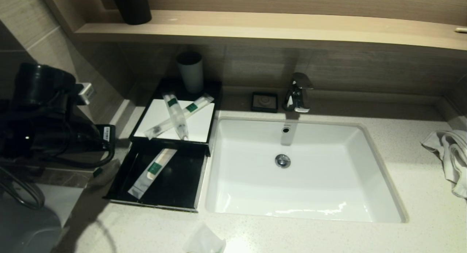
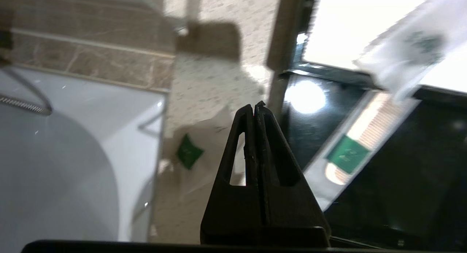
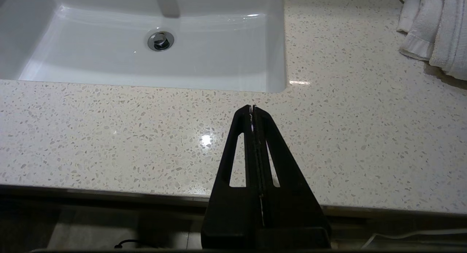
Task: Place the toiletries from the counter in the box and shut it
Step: Open the drawer, then pick up the bathroom toiletry
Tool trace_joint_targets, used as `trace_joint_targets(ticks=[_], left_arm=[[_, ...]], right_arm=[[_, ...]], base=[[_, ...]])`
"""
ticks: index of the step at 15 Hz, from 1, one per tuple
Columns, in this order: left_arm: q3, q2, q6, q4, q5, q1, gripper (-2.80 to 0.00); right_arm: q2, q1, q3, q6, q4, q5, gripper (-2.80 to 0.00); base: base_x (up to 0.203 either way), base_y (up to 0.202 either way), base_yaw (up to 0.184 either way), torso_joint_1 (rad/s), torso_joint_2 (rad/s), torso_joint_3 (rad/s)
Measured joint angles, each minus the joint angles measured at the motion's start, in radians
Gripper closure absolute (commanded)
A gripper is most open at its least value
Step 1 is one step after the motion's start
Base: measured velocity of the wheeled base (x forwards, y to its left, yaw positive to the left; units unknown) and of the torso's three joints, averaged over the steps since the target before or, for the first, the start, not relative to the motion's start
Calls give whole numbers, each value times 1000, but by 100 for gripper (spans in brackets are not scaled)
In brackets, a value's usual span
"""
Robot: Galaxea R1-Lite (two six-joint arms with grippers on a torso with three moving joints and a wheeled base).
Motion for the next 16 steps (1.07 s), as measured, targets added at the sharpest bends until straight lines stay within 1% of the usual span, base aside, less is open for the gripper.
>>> trace_joint_targets(ticks=[3,6,8,11,12,16], left_arm=[[18,-4,43,10,-1,88,0],[66,-17,111,7,-10,156,0],[116,-36,132,3,-31,174,0],[164,-56,131,2,-81,182,0],[175,-59,129,5,-95,183,-280],[190,-60,130,3,-99,183,-280]], right_arm=[[0,0,0,0,0,0,0],[0,0,0,0,0,0,0],[0,0,0,1,0,0,0],[0,0,0,1,0,0,0],[0,0,0,0,0,0,0],[0,0,0,0,0,0,0]], base=[[0,0,0,0,0,0],[0,0,0,0,0,0],[0,0,0,0,0,0],[0,0,0,0,0,0],[0,0,0,0,0,0],[0,0,0,0,0,0]])
